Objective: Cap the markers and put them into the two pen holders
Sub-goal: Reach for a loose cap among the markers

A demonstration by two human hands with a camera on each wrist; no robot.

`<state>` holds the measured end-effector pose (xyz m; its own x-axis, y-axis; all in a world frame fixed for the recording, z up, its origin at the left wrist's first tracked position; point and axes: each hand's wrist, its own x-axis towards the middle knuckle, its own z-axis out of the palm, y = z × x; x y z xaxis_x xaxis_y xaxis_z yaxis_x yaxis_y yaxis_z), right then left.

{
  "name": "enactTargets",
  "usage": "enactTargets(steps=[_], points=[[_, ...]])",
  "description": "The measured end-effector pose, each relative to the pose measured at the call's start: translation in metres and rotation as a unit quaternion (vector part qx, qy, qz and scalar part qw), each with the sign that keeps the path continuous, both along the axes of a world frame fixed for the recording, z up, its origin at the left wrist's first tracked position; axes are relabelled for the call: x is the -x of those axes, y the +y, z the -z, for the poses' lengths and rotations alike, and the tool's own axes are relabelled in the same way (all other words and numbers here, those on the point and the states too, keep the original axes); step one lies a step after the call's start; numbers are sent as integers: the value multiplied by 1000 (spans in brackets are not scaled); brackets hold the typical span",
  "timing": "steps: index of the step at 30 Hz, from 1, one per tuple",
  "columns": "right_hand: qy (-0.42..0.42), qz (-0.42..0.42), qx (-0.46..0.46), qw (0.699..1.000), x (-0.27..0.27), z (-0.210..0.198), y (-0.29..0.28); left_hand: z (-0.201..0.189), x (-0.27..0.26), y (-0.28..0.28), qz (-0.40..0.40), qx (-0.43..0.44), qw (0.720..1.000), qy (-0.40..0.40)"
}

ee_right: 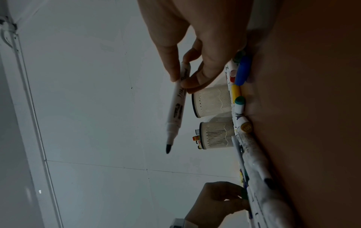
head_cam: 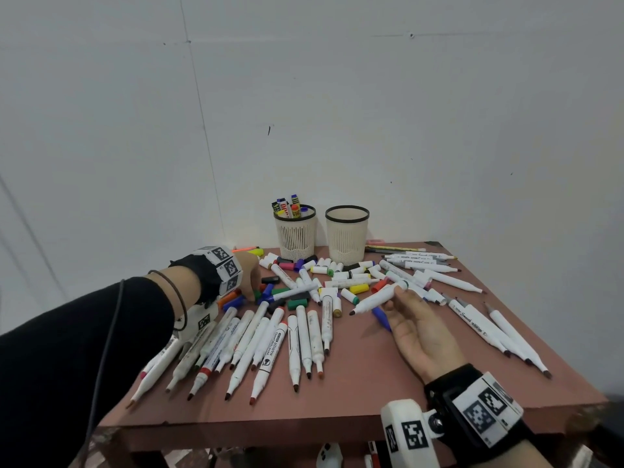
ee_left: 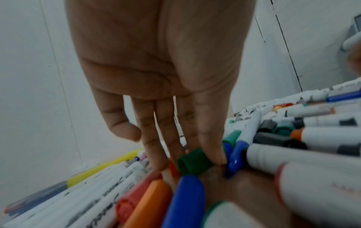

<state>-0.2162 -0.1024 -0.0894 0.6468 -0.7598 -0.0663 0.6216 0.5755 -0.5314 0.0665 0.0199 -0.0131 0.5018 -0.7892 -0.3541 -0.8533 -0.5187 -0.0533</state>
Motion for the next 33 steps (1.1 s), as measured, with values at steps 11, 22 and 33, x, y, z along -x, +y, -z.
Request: enactTargets(steps=[11, 22, 33], points=[[1, -6, 34, 999, 3, -3, 3, -24, 36, 25, -30, 273, 960, 64], [9, 16, 48, 999, 4, -8, 7, -12, 118, 74, -39, 578, 745, 330], [-18, 37, 103, 994, 12, -19, 29, 22, 166, 82, -78, 644, 633, 423]])
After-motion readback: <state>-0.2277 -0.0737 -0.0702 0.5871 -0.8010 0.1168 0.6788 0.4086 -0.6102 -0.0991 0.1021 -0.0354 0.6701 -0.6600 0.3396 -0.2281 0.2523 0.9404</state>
